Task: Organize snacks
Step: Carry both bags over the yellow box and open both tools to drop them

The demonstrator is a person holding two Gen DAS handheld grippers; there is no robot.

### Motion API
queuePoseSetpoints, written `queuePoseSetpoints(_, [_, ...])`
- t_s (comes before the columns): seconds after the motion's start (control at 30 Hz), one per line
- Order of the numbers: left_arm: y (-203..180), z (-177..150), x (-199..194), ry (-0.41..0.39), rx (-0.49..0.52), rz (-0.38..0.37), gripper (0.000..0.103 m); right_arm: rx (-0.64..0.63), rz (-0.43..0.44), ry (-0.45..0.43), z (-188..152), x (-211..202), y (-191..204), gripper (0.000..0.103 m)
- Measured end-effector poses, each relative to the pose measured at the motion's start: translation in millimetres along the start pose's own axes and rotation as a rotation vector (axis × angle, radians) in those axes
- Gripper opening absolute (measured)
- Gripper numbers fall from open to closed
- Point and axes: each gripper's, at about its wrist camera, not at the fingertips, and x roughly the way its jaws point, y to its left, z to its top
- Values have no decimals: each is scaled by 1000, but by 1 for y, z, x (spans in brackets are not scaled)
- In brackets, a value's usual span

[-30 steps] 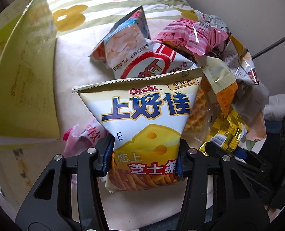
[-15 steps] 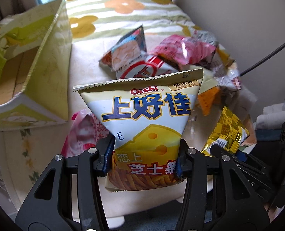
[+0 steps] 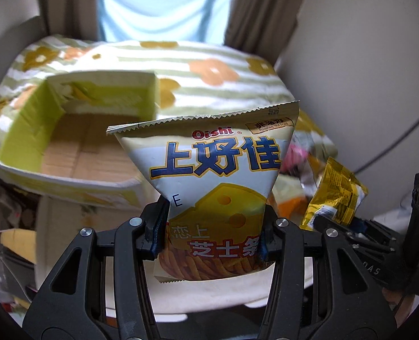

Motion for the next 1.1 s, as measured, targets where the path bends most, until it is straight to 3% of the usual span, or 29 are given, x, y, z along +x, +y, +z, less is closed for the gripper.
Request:
queuePoseSetpoints(0.13, [31,19,-13,-44,-29,26,45,-98,29,-12,33,6,38,51])
queuePoseSetpoints(0.43, [146,81,-3,-67,-102,85,45,-208,98,-8,106,57,132,51])
queuePoseSetpoints(0.67, [232,122,51,24,-104,124,45,-213,100,22,141,121,209,51])
queuePoseSetpoints(0.8, [262,136,89,93,-94,124,45,-199,97,68,151,162,245,51])
queuePoseSetpoints(1.1, [299,141,167,233,-80,154,45,-163,37,168,151,229,266,51])
